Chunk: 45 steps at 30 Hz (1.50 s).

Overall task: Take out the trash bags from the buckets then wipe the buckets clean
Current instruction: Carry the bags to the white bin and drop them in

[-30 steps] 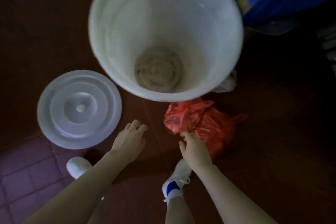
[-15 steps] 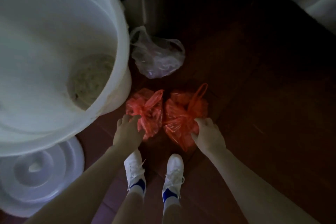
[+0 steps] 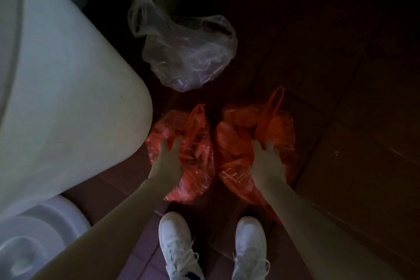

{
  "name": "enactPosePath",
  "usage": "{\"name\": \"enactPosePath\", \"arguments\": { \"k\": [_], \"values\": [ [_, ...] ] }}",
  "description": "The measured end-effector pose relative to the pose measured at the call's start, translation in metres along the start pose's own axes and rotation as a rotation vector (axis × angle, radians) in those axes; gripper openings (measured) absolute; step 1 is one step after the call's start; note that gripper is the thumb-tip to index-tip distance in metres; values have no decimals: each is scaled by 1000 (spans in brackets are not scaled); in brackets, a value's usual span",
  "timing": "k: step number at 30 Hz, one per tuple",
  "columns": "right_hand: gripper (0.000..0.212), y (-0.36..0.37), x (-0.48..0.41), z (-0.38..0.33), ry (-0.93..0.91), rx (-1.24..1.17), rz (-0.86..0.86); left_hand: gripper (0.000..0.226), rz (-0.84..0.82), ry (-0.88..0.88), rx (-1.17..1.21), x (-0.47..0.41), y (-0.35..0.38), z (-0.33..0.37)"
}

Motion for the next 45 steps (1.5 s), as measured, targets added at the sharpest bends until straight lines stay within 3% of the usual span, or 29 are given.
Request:
{"name": "enactPosePath", "arguments": {
  "k": [5,8,15,21,25,35,40,45],
  "values": [
    [55,-18,12,-8,-163,46,-41,40,119,58,-71,8,-20,3],
    [51,-54,25,-17,-192,34,-34,46,102,128,-97,28,-42,18],
    [45,-177,69,-24,-185,-60,51,30,215,230,96,108,-129,89],
    [30,-309,140,-58,-307,-192,164,32,275,305,174,209,-229,121],
    [32,-410,183,-86,-420,-233,237,26,396,347,301,279,-306,142],
    [30,-593,263,-261,-848,-181,246,26,736,258,452,392,-503,109],
    [32,-622,279,-358,-990,-188,264,23,838,185,493,406,-569,58],
    [32,-605,277,-461,-1073,-180,239,21,914,97,460,389,-626,-6]
  ]
}}
Point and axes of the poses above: each hand's wrist, its own x-axis away from the middle knuckle, its own y-axis out of the palm, z = x × y, the point moved 6 cm from there along -x, towards the middle knuckle, and after that the axes turned 10 degrees about z, right-handed, at the moved point
